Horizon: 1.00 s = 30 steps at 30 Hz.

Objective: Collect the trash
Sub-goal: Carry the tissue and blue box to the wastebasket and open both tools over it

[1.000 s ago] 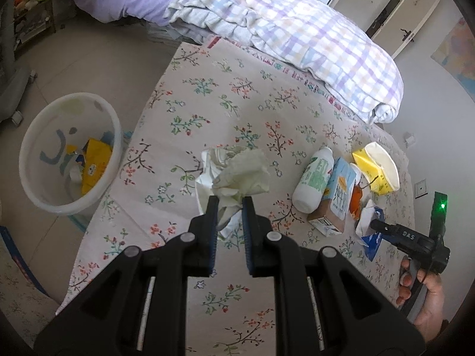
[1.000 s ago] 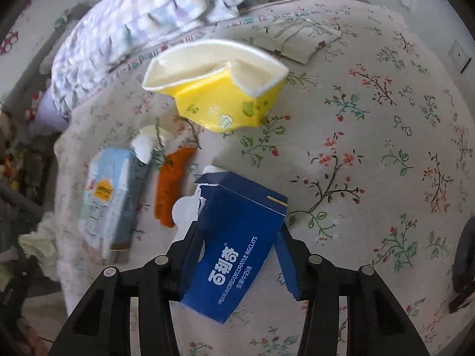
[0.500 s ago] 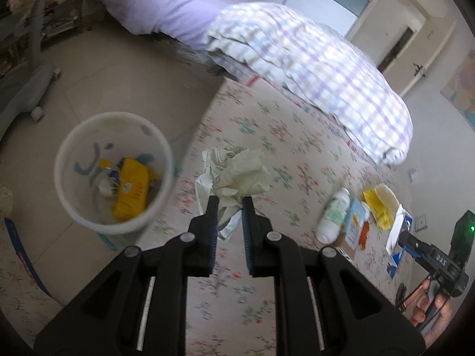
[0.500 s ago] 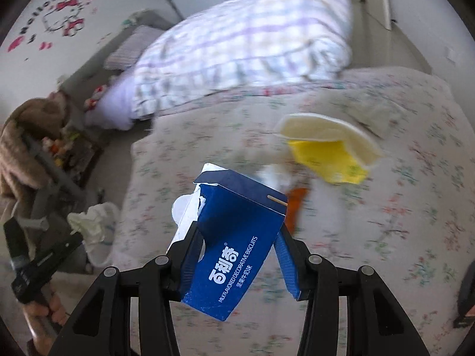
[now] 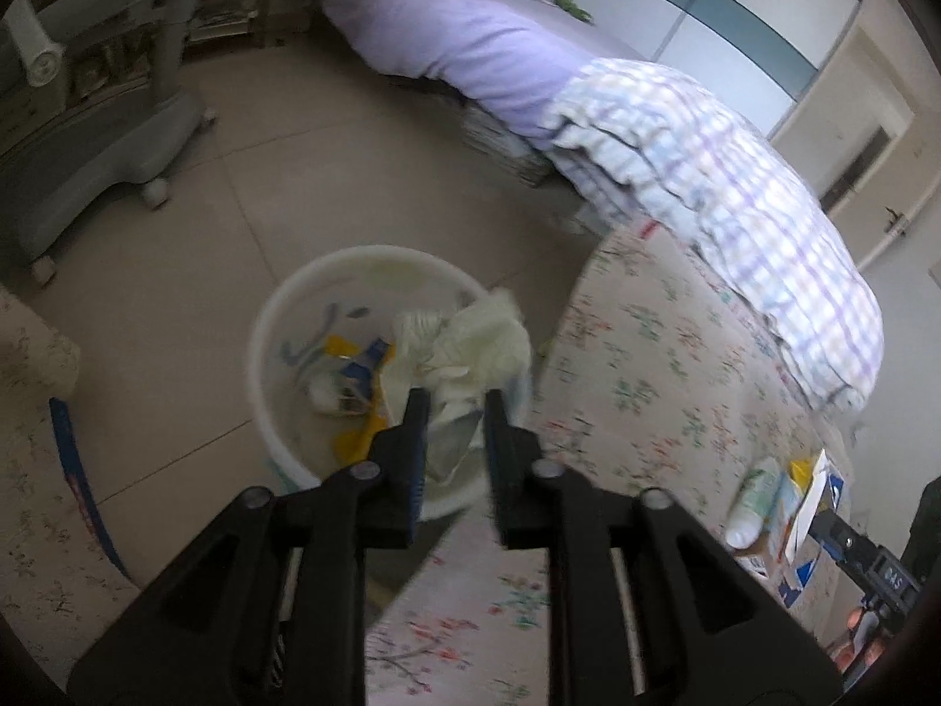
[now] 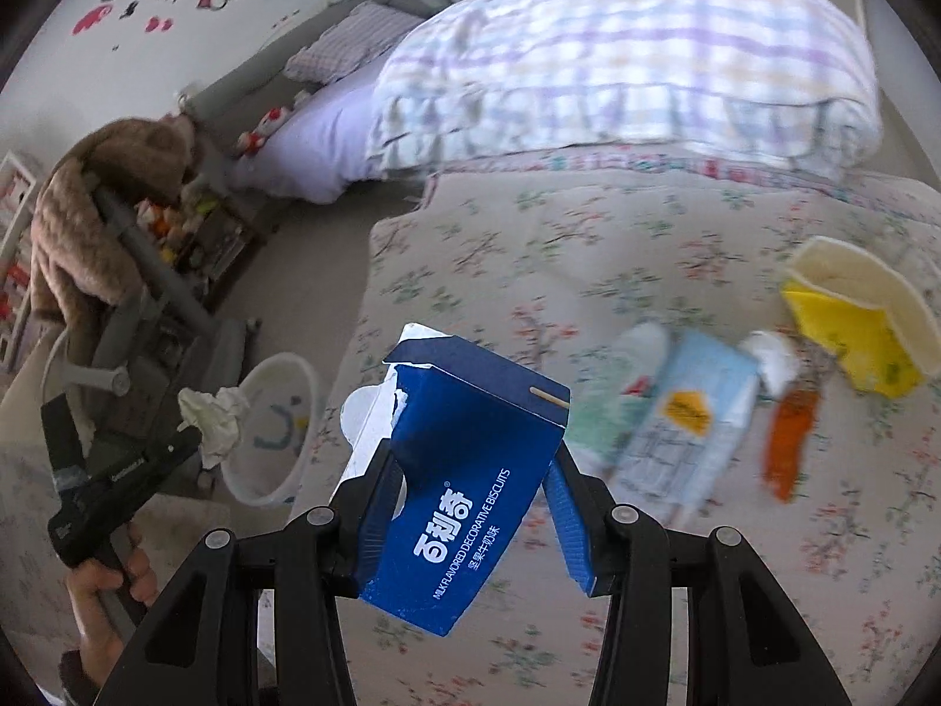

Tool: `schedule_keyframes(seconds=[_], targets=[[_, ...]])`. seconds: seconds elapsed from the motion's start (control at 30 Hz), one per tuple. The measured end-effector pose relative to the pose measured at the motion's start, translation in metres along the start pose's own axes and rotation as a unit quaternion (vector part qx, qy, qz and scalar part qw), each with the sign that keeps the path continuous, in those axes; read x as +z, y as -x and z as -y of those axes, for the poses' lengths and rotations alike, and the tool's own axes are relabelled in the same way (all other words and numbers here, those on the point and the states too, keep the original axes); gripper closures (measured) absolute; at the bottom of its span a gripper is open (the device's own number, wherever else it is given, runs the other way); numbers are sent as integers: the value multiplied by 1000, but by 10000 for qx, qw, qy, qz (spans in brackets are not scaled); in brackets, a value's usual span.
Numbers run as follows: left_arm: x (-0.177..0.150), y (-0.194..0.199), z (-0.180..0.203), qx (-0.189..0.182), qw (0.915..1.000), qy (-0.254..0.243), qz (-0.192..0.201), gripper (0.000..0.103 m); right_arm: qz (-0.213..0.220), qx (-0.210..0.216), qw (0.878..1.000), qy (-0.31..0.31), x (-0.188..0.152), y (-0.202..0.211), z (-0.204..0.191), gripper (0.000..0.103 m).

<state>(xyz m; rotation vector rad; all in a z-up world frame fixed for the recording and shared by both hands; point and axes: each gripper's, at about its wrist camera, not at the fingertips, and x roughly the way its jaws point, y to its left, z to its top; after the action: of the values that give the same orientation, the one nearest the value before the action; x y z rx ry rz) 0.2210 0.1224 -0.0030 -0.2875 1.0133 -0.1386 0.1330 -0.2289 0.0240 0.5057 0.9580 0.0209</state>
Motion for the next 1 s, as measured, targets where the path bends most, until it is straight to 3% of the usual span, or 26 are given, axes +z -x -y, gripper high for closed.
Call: schedule_keyframes(seconds=[0.03, 0.07, 0.3, 0.4, 0.63, 1.0], targets=[[1, -2, -5, 59, 9999, 68, -50, 40, -31, 5, 10000, 42, 0, -4, -4, 53], [1, -2, -9, 145, 9998, 157, -62, 22, -67, 9, 9999, 81, -1, -10, -9, 53], [-3, -1, -33, 1088, 9936, 237, -202, 9, -428, -7, 9988, 226, -4, -50, -34, 53], [-6, 1, -46, 1331, 9907, 135, -254, 6, -565, 85, 9982, 173, -1, -70, -48, 53], [-5, 14, -74, 1343, 9902, 313, -212, 6, -709, 198, 9964, 432, 5, -106, -100, 53], [-2, 22, -82, 1473, 9888, 226, -39, 6, -846, 385, 9930, 723, 10, -152, -164, 52]])
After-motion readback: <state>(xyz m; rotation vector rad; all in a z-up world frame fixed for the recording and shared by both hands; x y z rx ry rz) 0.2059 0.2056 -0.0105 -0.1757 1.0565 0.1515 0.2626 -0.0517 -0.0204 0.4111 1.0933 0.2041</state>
